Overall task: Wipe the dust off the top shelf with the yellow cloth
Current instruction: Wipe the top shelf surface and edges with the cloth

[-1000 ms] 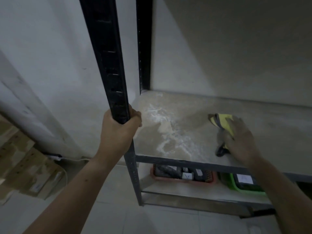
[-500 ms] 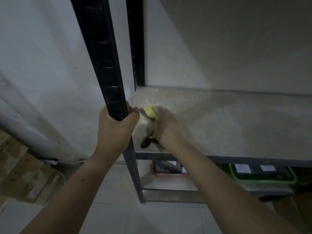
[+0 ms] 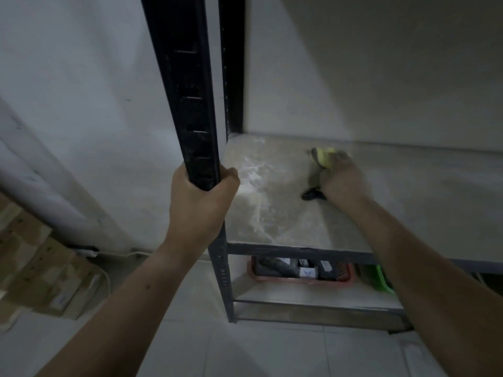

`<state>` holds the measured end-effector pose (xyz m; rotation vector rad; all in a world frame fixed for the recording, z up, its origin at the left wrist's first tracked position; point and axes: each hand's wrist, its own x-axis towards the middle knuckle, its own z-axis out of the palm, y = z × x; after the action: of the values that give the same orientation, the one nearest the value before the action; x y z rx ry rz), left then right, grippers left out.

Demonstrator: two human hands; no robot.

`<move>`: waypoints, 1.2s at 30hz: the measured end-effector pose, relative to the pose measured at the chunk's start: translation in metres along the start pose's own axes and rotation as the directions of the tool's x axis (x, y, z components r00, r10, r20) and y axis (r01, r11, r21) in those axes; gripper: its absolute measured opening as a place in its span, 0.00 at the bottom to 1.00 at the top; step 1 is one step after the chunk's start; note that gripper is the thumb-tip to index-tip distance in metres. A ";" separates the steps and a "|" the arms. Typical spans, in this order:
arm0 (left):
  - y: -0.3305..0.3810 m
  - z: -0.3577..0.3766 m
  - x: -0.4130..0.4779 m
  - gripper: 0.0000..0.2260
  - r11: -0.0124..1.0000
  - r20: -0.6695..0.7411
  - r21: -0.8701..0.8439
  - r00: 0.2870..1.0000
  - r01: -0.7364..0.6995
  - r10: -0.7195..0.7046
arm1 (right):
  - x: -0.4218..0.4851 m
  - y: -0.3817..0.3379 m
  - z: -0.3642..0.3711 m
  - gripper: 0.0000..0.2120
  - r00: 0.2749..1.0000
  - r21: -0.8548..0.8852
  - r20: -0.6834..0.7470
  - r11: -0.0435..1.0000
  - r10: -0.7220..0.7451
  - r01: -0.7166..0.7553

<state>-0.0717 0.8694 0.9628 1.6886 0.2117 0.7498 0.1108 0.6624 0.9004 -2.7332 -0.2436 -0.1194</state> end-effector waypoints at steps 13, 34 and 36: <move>0.003 0.000 -0.001 0.11 1.000 -0.008 -0.009 1.000 -0.002 0.002 | 0.011 -0.080 0.023 0.20 0.914 0.221 -0.137 0.888 -0.381 0.403; 0.007 0.001 -0.001 0.08 0.998 0.036 0.043 0.998 0.042 -0.043 | 0.048 -0.098 0.012 0.24 0.862 0.353 0.116 0.831 -0.494 0.429; 0.006 0.001 -0.001 0.04 0.998 0.034 0.028 0.998 0.050 -0.051 | 0.054 -0.055 -0.018 0.22 0.890 0.308 -0.079 0.838 -0.450 0.451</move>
<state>-0.0731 0.8667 0.9679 1.7149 0.2407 0.6817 0.1529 0.7138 0.9436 -2.3039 -0.8328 -0.1942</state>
